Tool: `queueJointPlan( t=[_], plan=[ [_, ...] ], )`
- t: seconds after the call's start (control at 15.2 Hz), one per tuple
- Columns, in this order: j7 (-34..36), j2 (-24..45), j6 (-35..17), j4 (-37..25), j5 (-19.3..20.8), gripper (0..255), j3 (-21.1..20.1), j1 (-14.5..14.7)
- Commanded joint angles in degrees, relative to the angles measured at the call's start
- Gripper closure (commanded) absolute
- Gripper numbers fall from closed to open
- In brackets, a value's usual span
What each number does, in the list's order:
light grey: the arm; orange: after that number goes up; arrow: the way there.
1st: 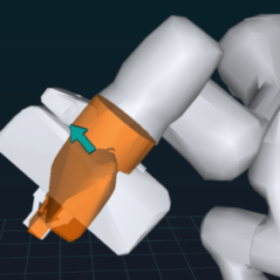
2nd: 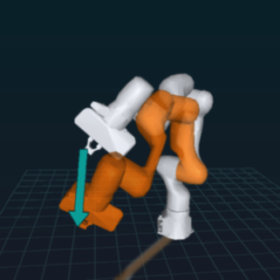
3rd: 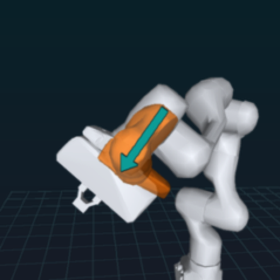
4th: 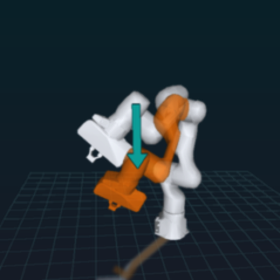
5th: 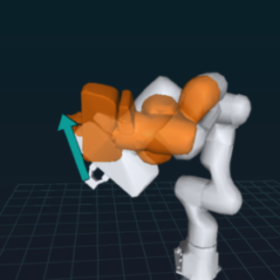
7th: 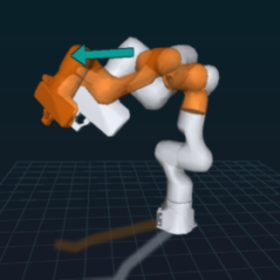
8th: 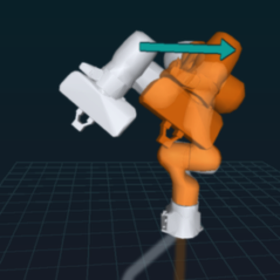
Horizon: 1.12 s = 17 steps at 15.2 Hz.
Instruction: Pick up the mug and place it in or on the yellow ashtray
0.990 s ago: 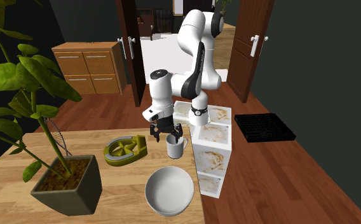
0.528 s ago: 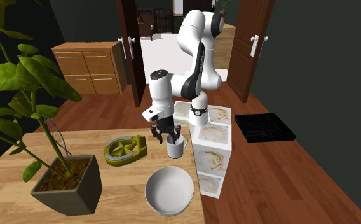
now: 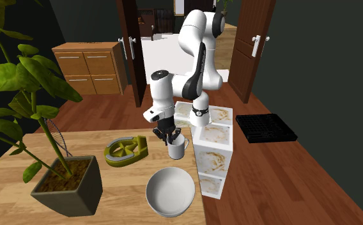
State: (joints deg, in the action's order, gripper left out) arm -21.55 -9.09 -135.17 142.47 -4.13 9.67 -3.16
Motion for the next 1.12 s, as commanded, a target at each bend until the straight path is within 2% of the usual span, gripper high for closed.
queueJointPlan(
  t=[0.0,1.06],
  plan=[
    [0.00,0.01,-0.01,-0.01,0.00,255,0.00,0.00],
    [2.08,-6.78,13.23,-6.61,1.84,255,-0.59,-0.42]
  ],
)
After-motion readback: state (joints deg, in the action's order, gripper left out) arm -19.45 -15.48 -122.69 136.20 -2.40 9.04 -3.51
